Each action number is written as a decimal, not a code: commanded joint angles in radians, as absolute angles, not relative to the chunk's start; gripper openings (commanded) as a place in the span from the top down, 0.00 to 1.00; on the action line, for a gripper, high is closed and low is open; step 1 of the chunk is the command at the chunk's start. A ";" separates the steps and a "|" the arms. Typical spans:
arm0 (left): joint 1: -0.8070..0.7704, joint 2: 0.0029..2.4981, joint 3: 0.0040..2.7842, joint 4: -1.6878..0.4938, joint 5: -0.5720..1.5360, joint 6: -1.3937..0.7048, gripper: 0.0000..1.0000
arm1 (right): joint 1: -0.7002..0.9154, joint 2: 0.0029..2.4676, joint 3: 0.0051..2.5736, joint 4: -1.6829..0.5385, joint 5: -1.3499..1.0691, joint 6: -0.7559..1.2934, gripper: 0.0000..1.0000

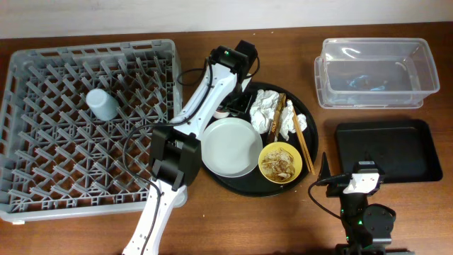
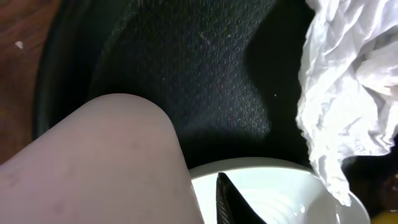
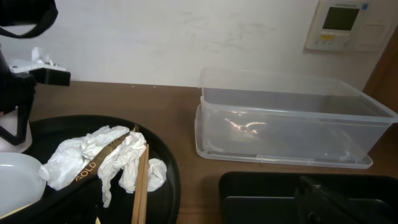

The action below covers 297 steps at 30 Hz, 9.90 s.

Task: Sort waste into correct bins and load items into the dishwasher rack

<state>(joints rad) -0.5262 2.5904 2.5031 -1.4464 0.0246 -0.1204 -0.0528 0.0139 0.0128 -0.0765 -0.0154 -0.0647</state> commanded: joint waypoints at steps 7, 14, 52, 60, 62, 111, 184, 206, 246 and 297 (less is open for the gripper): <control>-0.527 2.592 2.633 -1.506 0.010 -0.119 0.81 | -0.059 0.006 0.006 -0.080 -0.006 -0.071 0.01; -0.527 2.593 2.631 -1.520 0.010 -0.119 0.81 | -0.059 0.006 0.006 -0.080 -0.006 -0.071 0.01; -0.508 2.650 2.725 -1.610 0.004 -0.120 0.71 | -0.060 0.006 0.006 -0.080 -0.007 -0.071 0.01; -0.508 2.653 2.717 -1.608 0.031 -0.120 0.70 | -0.060 0.006 0.006 -0.080 -0.006 -0.071 0.01; -0.508 2.658 2.716 -1.610 0.037 -0.120 0.70 | -0.060 0.006 0.006 -0.080 -0.006 -0.071 0.02; -0.533 2.671 2.667 -1.583 0.025 -0.120 0.84 | -0.059 0.006 0.006 -0.080 -0.006 -0.071 0.01; 0.628 1.963 1.510 -1.219 0.920 0.058 0.75 | -0.060 0.006 0.006 -0.080 -0.006 -0.071 0.01; 0.646 1.946 1.979 -1.544 0.538 -0.045 0.73 | -0.059 0.006 0.006 -0.080 -0.006 -0.071 0.01; 0.224 2.015 1.977 -1.448 0.063 -0.190 0.97 | -0.060 0.006 0.006 -0.080 -0.006 -0.071 0.01; 0.231 1.915 1.806 -1.354 0.044 -0.194 1.00 | -0.059 0.006 0.006 -0.080 -0.006 -0.071 0.01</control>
<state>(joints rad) 0.2054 1.9076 1.8153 -1.3579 0.0772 -0.1658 -0.0528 0.0139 0.0128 -0.0765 -0.0154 -0.0643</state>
